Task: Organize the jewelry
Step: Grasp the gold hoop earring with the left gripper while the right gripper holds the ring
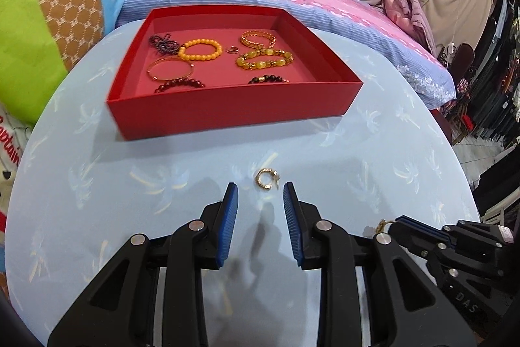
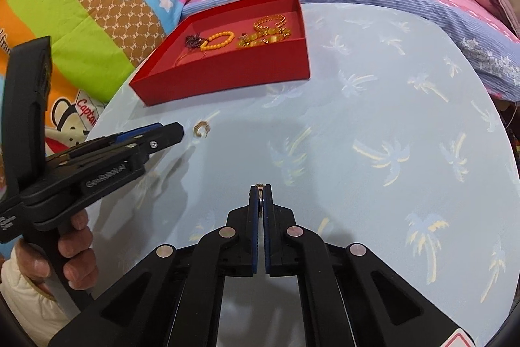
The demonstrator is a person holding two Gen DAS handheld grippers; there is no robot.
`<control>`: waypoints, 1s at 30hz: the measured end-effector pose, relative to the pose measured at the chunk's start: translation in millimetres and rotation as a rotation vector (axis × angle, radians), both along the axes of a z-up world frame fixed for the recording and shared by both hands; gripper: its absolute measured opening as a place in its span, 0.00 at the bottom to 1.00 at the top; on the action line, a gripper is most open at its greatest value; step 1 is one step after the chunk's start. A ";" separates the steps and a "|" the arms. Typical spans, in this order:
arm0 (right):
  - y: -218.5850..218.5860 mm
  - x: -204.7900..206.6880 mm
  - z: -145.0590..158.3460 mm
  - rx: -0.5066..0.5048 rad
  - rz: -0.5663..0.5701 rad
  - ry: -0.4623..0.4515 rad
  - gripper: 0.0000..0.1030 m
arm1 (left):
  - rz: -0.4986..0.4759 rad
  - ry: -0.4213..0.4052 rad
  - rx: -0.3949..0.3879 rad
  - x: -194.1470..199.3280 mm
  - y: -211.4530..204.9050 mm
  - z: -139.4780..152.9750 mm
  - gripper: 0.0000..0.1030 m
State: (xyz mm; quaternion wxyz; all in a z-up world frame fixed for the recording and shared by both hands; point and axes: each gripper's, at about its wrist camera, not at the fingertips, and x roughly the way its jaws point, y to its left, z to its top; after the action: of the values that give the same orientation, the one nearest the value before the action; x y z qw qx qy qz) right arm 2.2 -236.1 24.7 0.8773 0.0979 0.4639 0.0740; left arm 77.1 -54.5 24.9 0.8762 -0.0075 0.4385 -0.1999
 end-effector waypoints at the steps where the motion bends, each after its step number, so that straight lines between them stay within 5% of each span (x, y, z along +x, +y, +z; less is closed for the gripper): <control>1: -2.2 2.0 1.0 0.002 -0.005 -0.002 0.02 | -0.004 0.003 0.002 4.9 -4.3 -2.5 0.27; 15: -11.3 20.7 2.0 0.028 -0.028 -0.008 0.03 | -0.028 0.003 0.035 18.9 -22.4 -18.0 0.15; 17: -11.3 22.1 3.8 0.029 -0.028 -0.012 0.02 | -0.027 0.006 0.030 18.2 -19.9 -16.6 0.01; 30: -9.5 30.9 20.3 0.053 -0.028 -0.044 0.02 | -0.001 -0.027 -0.019 6.9 8.6 8.4 0.00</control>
State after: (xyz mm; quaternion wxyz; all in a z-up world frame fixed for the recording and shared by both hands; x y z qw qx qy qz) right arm 33.1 -245.6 45.0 0.8853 0.1262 0.4410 0.0760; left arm 84.0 -45.9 33.3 0.8817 -0.0131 0.4249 -0.2049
